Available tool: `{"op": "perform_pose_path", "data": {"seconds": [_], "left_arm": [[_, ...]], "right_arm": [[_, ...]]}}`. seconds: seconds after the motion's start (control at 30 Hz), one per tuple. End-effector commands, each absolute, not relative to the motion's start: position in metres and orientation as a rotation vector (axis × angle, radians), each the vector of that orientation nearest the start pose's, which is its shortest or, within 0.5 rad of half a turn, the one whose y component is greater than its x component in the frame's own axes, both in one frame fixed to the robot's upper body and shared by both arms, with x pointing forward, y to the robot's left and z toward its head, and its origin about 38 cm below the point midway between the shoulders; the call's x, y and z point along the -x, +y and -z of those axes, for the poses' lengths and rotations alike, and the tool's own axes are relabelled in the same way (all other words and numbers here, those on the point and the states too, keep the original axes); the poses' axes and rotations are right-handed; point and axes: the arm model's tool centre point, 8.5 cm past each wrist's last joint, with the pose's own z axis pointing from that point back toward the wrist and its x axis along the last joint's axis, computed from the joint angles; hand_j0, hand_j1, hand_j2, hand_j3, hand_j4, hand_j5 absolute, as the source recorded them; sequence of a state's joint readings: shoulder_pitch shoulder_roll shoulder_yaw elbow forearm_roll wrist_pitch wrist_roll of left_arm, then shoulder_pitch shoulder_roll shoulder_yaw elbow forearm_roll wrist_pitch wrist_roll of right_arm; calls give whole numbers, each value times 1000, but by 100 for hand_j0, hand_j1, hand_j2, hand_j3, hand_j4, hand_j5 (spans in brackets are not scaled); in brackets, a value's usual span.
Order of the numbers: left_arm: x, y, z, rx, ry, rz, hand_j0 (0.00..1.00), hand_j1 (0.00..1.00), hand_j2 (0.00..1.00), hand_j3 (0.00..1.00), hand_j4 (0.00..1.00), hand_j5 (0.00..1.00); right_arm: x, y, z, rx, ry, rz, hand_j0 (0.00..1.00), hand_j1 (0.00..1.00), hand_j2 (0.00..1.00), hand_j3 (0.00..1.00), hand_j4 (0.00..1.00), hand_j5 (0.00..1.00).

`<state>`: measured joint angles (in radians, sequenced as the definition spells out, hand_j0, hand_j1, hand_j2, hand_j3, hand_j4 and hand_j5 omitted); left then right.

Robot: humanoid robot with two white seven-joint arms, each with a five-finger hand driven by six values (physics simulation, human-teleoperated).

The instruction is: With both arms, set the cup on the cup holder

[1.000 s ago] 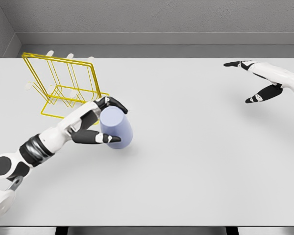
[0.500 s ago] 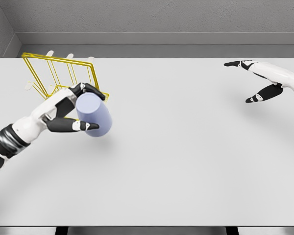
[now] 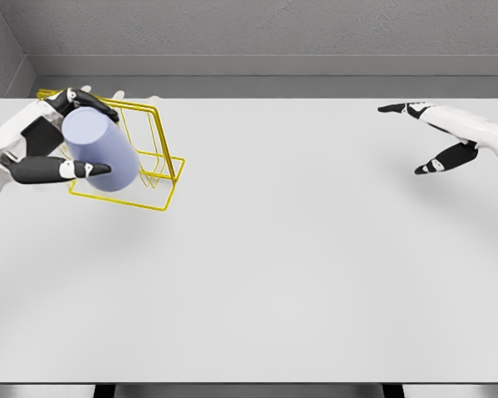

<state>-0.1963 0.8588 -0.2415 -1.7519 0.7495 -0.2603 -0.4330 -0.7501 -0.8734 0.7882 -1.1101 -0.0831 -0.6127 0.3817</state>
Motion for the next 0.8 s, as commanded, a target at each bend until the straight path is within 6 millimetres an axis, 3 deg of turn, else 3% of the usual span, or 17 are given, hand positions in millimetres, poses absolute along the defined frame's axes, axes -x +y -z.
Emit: {"op": "perform_pose_path", "data": {"seconds": [0.0,0.4,0.77], "left_arm": [[-371,334,-255,410,-1836,805,40,40,40,40,40,40],[-386,330,-288,389,-1915,821,40,40,40,40,40,40],[-398,316,-276,420,-1899,771,40,40,40,40,40,40]], "right_arm": [[-465,-383,-211,248,-1548,-1518,100,100,100,100,100,100],[-465,-384,-212,251,-1546,-1519,100,100,100,100,100,100],[-465,-384,-212,251,-1546,-1519,100,100,100,100,100,100]]}}
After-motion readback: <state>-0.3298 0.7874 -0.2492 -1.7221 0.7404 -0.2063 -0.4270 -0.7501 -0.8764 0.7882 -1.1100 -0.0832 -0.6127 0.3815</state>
